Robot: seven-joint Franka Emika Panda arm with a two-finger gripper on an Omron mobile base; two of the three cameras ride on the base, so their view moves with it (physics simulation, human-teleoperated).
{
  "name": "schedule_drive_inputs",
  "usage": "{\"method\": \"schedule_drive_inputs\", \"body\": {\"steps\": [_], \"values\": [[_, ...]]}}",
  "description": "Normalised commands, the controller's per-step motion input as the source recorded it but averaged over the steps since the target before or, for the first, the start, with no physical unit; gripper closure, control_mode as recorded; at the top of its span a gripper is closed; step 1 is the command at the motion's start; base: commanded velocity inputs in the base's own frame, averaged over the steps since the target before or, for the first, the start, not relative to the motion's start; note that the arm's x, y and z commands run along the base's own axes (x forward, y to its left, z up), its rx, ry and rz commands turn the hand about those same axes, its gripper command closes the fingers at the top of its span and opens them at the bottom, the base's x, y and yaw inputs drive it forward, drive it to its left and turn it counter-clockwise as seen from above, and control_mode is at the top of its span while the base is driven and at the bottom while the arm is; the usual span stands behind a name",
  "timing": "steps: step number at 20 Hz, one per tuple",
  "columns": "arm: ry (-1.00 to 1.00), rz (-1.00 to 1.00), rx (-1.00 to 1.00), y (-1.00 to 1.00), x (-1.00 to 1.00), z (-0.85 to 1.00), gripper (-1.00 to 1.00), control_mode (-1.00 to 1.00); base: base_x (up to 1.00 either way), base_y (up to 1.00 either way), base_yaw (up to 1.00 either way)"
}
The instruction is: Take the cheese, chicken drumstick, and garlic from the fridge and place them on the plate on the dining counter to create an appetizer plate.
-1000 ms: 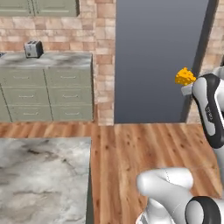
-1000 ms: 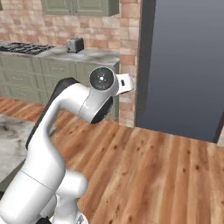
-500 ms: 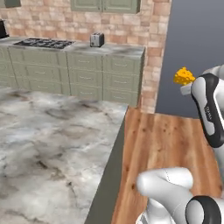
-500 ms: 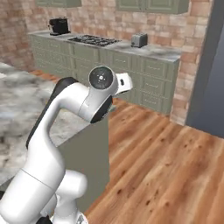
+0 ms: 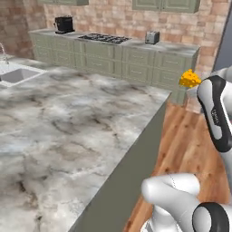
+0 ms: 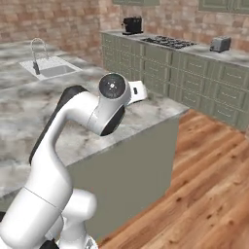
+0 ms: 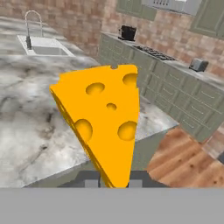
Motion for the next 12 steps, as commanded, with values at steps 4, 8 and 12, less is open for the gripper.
{"method": "schedule_drive_inputs", "body": {"steps": [4,8,12], "values": [[0.0,0.0,0.0,0.0,0.0,0.0,1.0,1.0,-1.0,0.54,0.39],[0.0,0.0,0.0,0.0,0.0,0.0,1.0,1.0,-1.0,0.71,0.36],[0.0,0.0,0.0,0.0,0.0,0.0,1.0,1.0,-1.0,0.85,0.33]]}}
